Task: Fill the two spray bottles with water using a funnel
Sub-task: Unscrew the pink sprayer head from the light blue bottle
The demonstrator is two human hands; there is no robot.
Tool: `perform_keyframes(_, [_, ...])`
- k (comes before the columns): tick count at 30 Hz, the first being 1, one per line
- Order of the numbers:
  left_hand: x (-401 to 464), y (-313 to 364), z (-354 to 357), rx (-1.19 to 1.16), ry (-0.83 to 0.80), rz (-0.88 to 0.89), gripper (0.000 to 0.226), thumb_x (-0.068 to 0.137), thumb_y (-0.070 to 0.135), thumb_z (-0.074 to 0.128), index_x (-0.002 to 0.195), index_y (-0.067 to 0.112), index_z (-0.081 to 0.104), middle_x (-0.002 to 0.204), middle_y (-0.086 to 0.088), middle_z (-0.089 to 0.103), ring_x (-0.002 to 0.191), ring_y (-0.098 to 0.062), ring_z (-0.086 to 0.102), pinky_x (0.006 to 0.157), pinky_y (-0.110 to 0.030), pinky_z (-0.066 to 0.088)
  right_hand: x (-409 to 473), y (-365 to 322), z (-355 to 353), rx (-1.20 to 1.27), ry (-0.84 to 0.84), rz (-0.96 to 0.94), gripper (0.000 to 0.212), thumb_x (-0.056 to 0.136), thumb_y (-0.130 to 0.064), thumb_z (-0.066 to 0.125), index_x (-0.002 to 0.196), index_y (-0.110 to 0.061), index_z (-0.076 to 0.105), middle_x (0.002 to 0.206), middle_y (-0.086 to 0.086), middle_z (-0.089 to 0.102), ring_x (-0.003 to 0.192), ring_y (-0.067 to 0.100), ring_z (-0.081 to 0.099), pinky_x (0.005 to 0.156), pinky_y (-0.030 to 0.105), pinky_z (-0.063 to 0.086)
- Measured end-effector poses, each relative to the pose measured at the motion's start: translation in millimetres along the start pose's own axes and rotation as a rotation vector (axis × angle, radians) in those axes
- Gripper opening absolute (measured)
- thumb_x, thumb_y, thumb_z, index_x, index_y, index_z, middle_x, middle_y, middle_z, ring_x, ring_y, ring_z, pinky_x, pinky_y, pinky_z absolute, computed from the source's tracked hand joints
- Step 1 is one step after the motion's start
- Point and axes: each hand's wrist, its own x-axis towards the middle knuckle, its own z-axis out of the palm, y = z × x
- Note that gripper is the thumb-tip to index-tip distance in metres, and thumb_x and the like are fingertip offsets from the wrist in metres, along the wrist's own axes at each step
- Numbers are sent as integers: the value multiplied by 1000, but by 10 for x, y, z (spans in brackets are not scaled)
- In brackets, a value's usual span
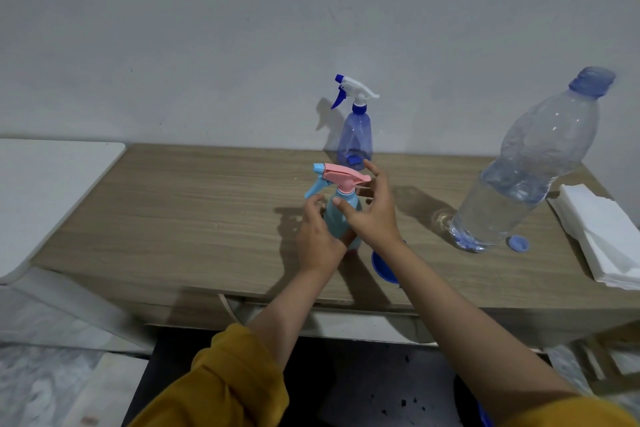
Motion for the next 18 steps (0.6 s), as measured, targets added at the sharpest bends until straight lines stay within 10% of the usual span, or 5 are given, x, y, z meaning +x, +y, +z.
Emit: perform_keyframes(18, [55,-105,84,-32,15,32,85,66,23,83,133,24,29,105,8,55,94,-16,61,55,-16,37,131,-80,-87,-64,-69,-128,67,74,-2,73,131,-22,43,119,-2,60,98,11,62,88,31,52])
